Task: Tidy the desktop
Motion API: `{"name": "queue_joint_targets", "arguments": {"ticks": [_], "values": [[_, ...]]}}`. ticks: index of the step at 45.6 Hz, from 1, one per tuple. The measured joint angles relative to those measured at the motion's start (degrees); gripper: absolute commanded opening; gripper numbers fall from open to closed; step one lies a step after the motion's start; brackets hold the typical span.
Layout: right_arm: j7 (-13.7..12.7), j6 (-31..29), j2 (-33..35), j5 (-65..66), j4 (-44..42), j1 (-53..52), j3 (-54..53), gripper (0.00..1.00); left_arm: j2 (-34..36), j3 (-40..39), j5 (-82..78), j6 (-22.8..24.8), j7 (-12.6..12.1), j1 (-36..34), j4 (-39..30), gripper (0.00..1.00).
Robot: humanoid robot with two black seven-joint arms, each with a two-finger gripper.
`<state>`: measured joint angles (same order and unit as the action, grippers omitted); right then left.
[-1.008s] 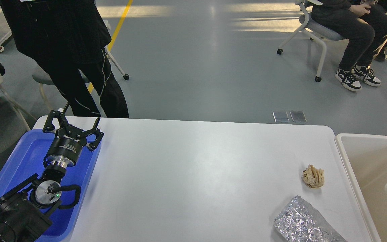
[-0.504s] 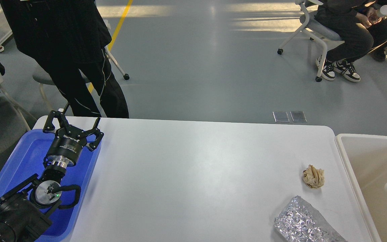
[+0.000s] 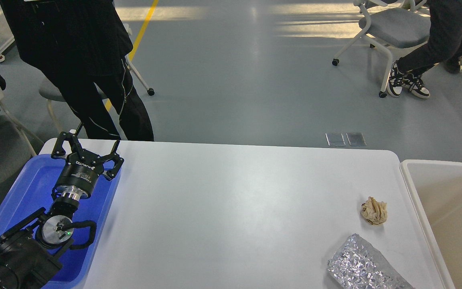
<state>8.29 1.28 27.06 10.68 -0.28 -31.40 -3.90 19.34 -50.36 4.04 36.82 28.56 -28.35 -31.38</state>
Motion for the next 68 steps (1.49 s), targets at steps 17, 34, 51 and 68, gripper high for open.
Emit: {"name": "queue_joint_targets", "arguments": {"ticks": [17,34,51,68], "values": [[0.42,-0.11,-1.76,-0.03,-0.11,-1.76,0.65,1.00,0.00,0.00,-0.09,0.00,0.00,0.00,0.00,1.00],[6.54,-18.23,4.05,-4.50,1.49,-4.44,-9.95,1.00,0.00,0.00,-0.09,0.00,0.00,0.01,0.00,1.00],[8.09,-26.52,10.82,-5.28,25.36,-3.31,-21.61,1.00,0.00,0.00,-0.09,0.01,0.00,-0.04,0.00,1.00],[11.44,-19.63,8.31,-1.86,43.22,2.15,-37.93,1.00,0.00,0.00,-0.08,0.01,0.00,-0.04,-0.01,1.00]]}}
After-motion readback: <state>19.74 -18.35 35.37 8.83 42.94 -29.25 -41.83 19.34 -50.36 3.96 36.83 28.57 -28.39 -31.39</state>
